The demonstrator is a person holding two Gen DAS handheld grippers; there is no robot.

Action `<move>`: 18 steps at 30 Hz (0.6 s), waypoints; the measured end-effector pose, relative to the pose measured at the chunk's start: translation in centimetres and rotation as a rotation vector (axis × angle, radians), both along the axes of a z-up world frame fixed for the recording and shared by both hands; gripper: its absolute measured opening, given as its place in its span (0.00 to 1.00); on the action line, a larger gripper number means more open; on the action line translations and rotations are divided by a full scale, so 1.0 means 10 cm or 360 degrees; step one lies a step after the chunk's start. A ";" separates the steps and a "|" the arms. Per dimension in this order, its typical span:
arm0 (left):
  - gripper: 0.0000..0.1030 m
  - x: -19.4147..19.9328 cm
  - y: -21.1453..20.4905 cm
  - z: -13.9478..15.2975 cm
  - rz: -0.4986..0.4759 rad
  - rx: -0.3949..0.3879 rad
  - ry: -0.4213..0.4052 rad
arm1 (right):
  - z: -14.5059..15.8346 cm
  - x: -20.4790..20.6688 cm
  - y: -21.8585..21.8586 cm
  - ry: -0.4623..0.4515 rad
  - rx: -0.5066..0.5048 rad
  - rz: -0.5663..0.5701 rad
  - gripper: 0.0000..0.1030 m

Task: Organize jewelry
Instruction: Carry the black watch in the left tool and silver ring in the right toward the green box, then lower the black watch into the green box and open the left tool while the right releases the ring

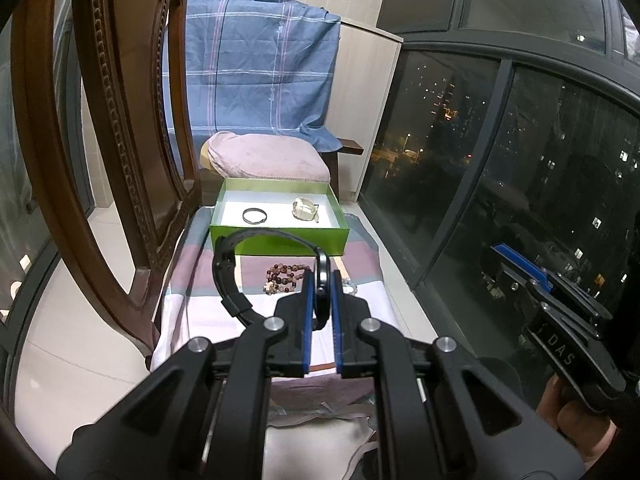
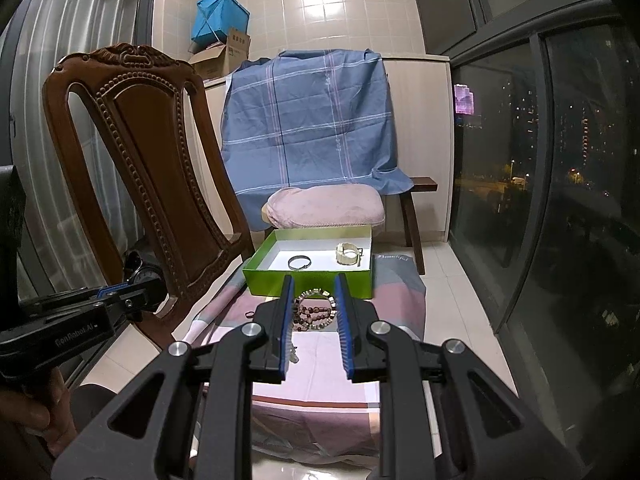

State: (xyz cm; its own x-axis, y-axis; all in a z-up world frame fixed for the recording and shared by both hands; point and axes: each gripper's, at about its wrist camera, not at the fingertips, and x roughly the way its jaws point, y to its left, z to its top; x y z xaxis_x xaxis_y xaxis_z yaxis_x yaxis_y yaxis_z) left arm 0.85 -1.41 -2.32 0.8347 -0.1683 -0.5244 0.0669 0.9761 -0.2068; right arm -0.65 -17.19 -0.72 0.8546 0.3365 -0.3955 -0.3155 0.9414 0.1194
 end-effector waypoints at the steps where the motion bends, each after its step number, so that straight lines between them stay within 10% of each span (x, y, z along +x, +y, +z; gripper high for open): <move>1: 0.08 0.01 0.01 -0.01 -0.0002 -0.0009 0.0009 | -0.01 0.01 0.01 0.0004 -0.0002 0.0001 0.20; 12: 0.08 0.56 0.14 0.29 -0.0033 -0.0012 -0.0050 | 0.21 0.55 0.10 -0.0081 -0.0050 0.0037 0.20; 18: 0.08 1.59 0.32 0.56 -0.0036 -0.0017 -0.0029 | 0.42 1.69 0.24 0.0010 0.0014 0.0183 0.20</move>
